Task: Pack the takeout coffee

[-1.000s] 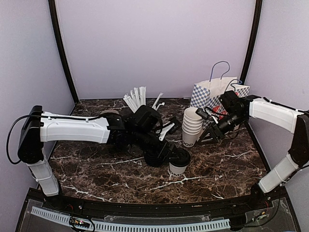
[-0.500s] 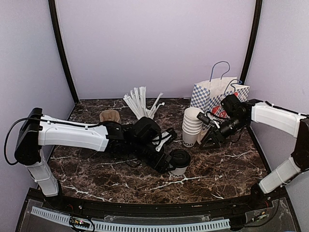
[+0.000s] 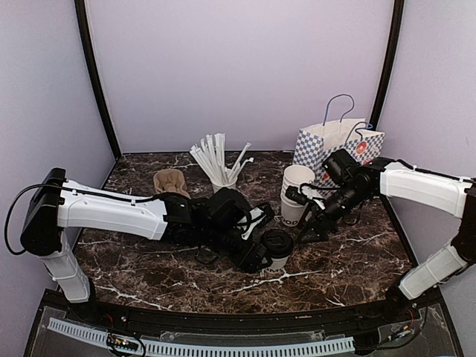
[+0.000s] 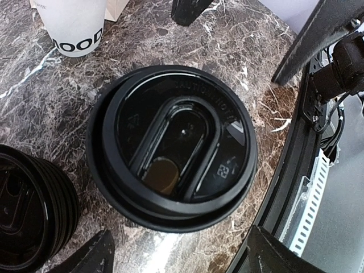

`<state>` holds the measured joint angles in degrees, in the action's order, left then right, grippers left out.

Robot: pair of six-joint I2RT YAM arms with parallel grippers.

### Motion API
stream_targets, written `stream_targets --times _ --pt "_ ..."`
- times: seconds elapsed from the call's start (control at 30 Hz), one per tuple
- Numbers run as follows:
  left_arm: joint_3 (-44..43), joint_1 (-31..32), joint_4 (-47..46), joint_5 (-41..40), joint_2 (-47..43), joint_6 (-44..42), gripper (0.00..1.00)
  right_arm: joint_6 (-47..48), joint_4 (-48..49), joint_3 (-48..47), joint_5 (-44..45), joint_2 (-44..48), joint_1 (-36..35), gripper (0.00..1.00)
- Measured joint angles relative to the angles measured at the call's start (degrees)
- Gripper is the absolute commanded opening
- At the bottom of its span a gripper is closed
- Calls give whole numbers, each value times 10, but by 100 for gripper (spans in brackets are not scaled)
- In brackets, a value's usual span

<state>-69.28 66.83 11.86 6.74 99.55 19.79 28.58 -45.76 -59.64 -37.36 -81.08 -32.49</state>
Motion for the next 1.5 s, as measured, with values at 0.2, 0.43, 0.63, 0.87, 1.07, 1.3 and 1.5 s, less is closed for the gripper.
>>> stream_targets --times 0.2,0.43,0.63,0.87,1.07,1.3,1.5 --pt "0 1 -10 -13 21 -8 84 1 18 0 17 -22 -12 70" --pt "-7 1 -4 -32 41 -32 83 2 27 -1 30 -34 -16 71" --pt "-36 0 7 -48 43 -59 82 3 31 -1 35 -33 -17 71" --pt "-37 -17 17 -53 43 -76 81 4 31 -1 40 -29 -17 71" --pt "-39 -42 17 -55 43 -90 80 9 31 -1 41 -26 -17 71" --pt "-44 -53 33 -57 43 -103 80 12 25 -1 48 -13 -17 71" --pt "-16 -48 58 -42 1 -80 81 12 20 -2 64 4 -18 70"
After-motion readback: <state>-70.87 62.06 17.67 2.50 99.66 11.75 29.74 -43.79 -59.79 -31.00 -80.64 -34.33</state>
